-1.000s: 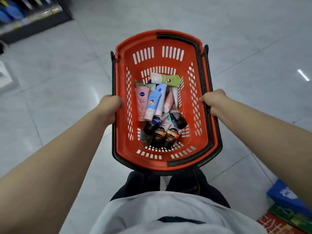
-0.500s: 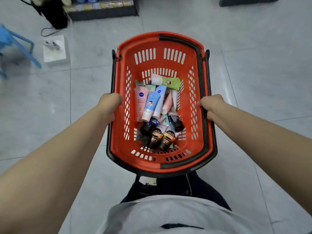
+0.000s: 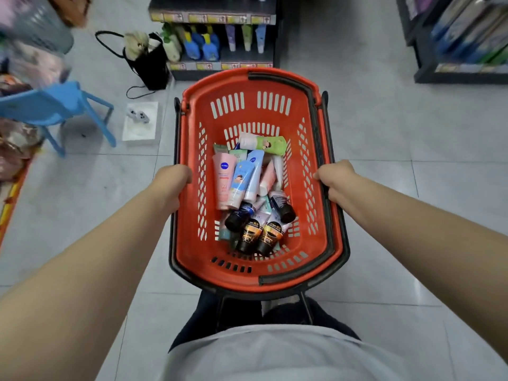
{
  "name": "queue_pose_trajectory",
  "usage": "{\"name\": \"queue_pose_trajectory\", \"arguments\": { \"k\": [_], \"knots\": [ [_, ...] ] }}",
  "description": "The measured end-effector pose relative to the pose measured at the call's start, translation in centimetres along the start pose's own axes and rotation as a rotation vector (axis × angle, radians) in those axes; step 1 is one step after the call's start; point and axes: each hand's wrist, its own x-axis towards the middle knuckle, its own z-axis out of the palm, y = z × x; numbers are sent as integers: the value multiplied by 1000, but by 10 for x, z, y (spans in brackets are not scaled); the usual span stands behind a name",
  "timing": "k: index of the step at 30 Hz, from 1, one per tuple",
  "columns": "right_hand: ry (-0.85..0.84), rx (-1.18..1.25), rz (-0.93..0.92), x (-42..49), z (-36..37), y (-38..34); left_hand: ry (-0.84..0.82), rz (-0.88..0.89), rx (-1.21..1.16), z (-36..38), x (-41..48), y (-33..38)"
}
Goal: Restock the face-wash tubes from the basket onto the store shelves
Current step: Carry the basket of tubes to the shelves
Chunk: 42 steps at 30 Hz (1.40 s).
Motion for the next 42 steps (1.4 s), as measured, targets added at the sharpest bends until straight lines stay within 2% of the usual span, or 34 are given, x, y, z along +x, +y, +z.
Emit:
{"name": "queue_pose_trajectory", "arguments": {
  "k": [7, 12, 19, 25, 32, 42],
  "knots": [
    [67, -9, -11, 63, 63, -108, -57, -4, 41, -15, 111, 111],
    [82, 28, 11, 99, 76, -179, -80, 23, 65, -8, 163, 193],
    [97, 35, 35, 179, 75, -276, -85, 20, 78, 39, 228, 293],
    [34, 30, 50, 258, 71, -363, -25, 0, 38, 83, 287, 367],
    [46, -33, 38, 320, 73, -442, -39, -29, 23, 112, 349, 432],
    [95, -50, 84, 407, 128, -506, -121, -127, 15, 134, 473, 480]
  ]
}}
